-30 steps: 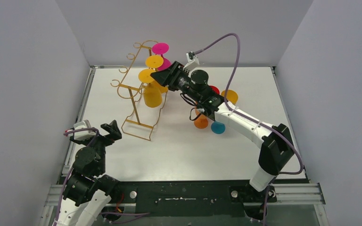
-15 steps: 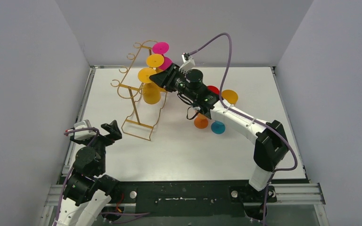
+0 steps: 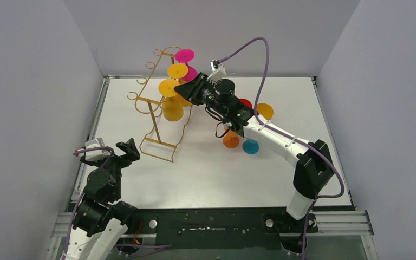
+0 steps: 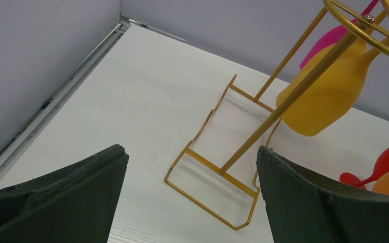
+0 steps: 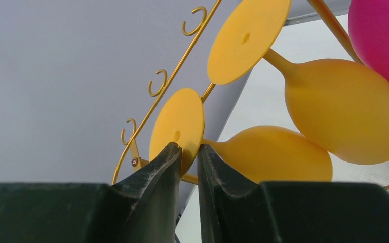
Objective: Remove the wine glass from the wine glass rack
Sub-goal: Pick up the wine glass from the wine rack.
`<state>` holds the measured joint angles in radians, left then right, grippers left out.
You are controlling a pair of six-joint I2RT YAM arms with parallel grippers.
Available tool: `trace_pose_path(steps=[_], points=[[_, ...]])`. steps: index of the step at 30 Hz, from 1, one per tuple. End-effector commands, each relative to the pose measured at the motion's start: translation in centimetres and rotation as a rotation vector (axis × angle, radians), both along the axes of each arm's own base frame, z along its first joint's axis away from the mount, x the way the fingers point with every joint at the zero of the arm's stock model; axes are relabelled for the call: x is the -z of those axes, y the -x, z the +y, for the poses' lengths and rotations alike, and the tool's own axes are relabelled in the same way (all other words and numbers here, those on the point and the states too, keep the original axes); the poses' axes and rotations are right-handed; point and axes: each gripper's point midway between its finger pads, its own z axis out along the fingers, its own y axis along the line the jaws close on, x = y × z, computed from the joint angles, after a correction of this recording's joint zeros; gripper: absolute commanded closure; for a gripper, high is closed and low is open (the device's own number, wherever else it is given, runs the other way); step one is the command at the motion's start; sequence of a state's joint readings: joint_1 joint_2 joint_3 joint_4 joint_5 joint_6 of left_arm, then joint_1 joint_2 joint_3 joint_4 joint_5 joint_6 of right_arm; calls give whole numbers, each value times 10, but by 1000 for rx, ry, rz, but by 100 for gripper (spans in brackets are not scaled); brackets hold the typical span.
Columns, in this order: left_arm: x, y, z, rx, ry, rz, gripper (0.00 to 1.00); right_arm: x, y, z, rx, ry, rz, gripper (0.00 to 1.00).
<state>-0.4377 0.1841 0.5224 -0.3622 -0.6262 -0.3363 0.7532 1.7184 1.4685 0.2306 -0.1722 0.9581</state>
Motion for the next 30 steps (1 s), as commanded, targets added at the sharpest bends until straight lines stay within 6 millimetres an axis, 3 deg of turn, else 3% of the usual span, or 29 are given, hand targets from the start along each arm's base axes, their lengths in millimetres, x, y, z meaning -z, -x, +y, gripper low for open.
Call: trace_pose_path(steps=[1,8,30], points=[[-18,0,-1,7,13,-49,3,-52,13,-10,-17,-99,-71,81],[-18,0,0,5,13,-49,3,-62,22,-14,-32,-162,-59,91],[-18,0,-1,9,16,-49,3,-66,23,-28,-62,-340,42,100]])
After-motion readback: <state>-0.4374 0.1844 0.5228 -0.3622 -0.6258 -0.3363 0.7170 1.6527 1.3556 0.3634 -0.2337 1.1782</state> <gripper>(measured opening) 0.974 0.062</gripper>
